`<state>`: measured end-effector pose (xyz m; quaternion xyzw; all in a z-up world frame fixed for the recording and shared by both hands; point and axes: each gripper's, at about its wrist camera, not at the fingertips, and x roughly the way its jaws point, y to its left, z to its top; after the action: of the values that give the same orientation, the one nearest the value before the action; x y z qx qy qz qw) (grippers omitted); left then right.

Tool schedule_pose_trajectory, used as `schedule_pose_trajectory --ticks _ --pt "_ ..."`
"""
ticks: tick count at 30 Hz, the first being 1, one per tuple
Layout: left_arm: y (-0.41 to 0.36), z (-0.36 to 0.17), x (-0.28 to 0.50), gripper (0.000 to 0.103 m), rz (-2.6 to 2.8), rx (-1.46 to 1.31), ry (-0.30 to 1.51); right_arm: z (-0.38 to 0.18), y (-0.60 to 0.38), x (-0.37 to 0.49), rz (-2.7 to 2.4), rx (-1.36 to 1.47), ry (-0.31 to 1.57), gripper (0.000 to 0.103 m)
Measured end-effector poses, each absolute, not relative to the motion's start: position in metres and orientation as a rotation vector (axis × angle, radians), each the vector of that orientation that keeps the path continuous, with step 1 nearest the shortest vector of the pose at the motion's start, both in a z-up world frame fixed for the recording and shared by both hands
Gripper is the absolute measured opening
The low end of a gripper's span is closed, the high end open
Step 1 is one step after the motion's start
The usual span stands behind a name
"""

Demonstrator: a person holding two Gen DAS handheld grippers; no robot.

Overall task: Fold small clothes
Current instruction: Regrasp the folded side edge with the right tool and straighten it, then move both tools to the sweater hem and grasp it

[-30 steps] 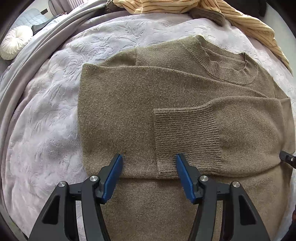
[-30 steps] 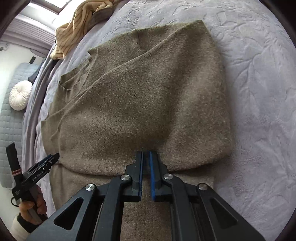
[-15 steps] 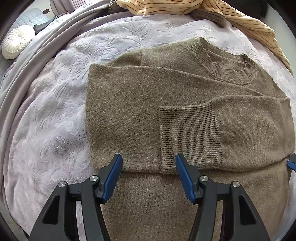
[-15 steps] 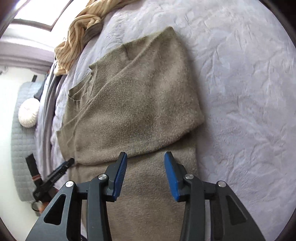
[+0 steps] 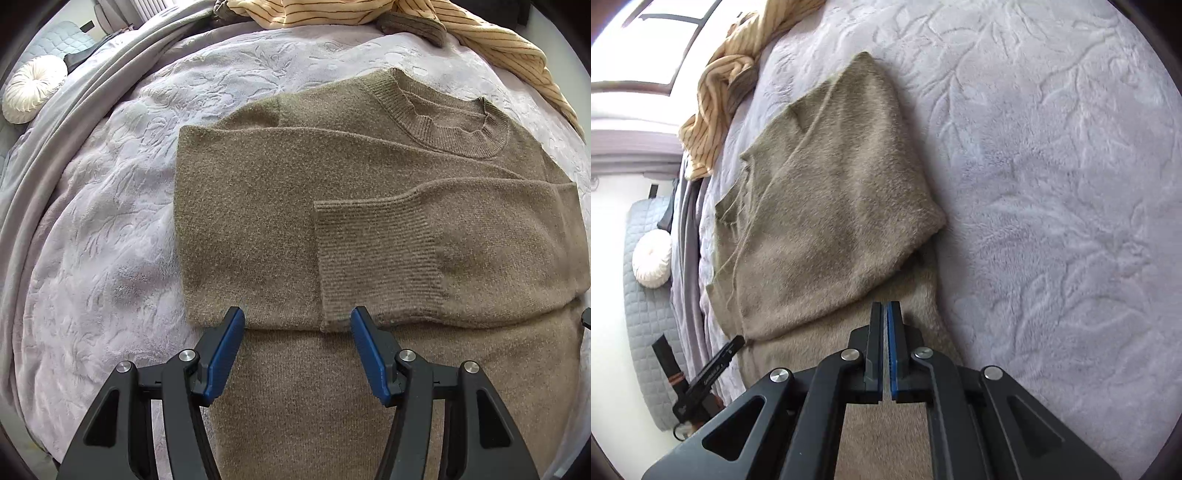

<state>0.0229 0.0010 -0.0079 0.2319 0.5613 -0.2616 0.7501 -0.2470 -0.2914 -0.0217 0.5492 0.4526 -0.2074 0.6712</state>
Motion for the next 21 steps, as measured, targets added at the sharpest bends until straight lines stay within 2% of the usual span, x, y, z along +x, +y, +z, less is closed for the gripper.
schedule_pose_trajectory --ticks 4,6,7,8,9,10,13,15,17,18,21 --pt "0.005 -0.007 0.016 0.062 -0.568 0.526 1.248 -0.014 -0.284 -0.246 -0.444 1.198 1.033 0.006" --pt "0.006 -0.008 0.013 0.065 -0.569 0.528 1.266 -0.013 -0.277 -0.247 -0.429 1.197 1.032 0.015" --pt "0.008 -0.009 0.011 0.074 -0.565 0.524 1.28 -0.013 -0.275 -0.248 -0.424 1.195 1.035 0.026" --pt "0.01 -0.009 0.007 0.094 -0.56 0.516 1.282 -0.012 -0.271 -0.248 -0.415 1.191 1.036 0.042" --pt "0.013 -0.007 0.004 0.099 -0.558 0.505 1.269 -0.011 -0.269 -0.249 -0.404 1.188 1.035 0.048" --pt "0.014 -0.005 -0.001 0.099 -0.56 0.503 1.255 -0.01 -0.267 -0.248 -0.391 1.182 1.035 0.056" --pt "0.017 -0.006 -0.01 0.099 -0.557 0.511 1.269 -0.007 -0.261 -0.248 -0.362 1.165 1.038 0.057" --pt "0.019 -0.008 -0.017 0.099 -0.552 0.507 1.28 -0.005 -0.259 -0.248 -0.34 1.161 1.028 0.066" --pt "0.021 -0.007 -0.022 0.099 -0.544 0.496 1.283 -0.004 -0.258 -0.248 -0.322 1.15 1.022 0.081" --pt "0.022 -0.006 -0.024 0.103 -0.54 0.486 1.287 -0.003 -0.258 -0.248 -0.317 1.144 1.018 0.084" --pt "0.028 -0.005 -0.032 0.102 -0.528 0.448 1.306 -0.001 -0.255 -0.248 -0.289 1.128 1.016 0.084"
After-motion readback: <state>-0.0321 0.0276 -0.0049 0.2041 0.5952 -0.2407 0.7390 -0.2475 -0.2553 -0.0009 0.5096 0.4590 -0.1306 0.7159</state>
